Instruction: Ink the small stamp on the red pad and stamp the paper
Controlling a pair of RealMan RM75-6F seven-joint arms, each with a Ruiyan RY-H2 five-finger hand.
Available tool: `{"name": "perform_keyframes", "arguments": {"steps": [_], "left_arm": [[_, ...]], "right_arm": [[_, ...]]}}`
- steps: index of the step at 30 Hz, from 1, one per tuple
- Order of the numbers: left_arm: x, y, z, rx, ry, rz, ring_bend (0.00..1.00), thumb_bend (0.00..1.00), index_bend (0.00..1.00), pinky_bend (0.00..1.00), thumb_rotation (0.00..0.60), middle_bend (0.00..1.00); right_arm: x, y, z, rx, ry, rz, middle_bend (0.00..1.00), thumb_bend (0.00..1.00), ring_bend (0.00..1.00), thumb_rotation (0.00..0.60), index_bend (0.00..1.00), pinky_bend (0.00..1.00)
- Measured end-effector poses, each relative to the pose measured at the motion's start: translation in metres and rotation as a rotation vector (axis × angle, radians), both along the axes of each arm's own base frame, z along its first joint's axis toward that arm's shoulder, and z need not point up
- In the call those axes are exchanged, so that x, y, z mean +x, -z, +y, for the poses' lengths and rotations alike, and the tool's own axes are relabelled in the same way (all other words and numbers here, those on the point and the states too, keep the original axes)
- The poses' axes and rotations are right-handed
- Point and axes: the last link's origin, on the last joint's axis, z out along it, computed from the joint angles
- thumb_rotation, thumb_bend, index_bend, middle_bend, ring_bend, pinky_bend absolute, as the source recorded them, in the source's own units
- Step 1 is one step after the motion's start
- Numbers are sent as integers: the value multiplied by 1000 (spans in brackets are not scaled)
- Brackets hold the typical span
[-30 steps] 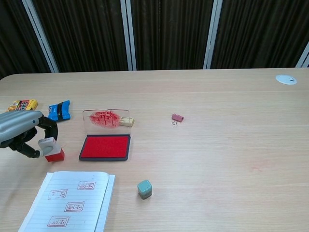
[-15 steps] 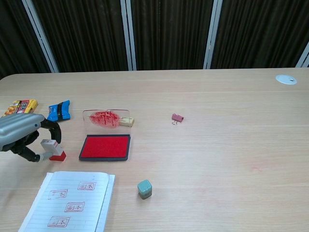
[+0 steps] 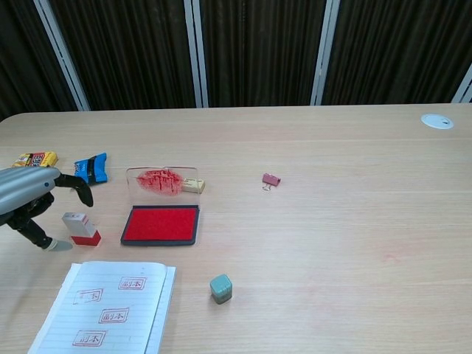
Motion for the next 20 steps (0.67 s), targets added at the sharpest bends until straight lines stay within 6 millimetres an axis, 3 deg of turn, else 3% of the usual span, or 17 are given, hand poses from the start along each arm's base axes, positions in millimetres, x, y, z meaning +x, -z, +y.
{"name": "perform_keyframes", "arguments": {"steps": [5,8,11,13,15,20], "left_arm": [[9,-22,-2,49,30,-33,791,37,327,861,600,273],[17,-44,-7,92,52,-61,675,5,298,763,600,201],[24,-73,-15,159,71,-86,377,0,217,467,600,56],[24,-93,-22,215,78,-88,113,0,96,172,600,3],[23,-108,-30,262,82,-76,7,0,13,21,600,0],[23,-136,-56,352,62,-39,0,0,0,0,600,0]], "right_arm": [[4,0,2,4,-18,-9,0,0,0,600,0,0],[9,0,3,6,-33,-21,0,0,0,600,0,0],[12,0,4,9,-45,-27,0,0,0,600,0,0],[14,0,5,11,-53,-32,0,0,0,600,0,0],[15,-1,6,12,-59,-37,0,0,0,600,0,0],[18,-2,7,13,-78,-48,0,0,0,600,0,0]]}}
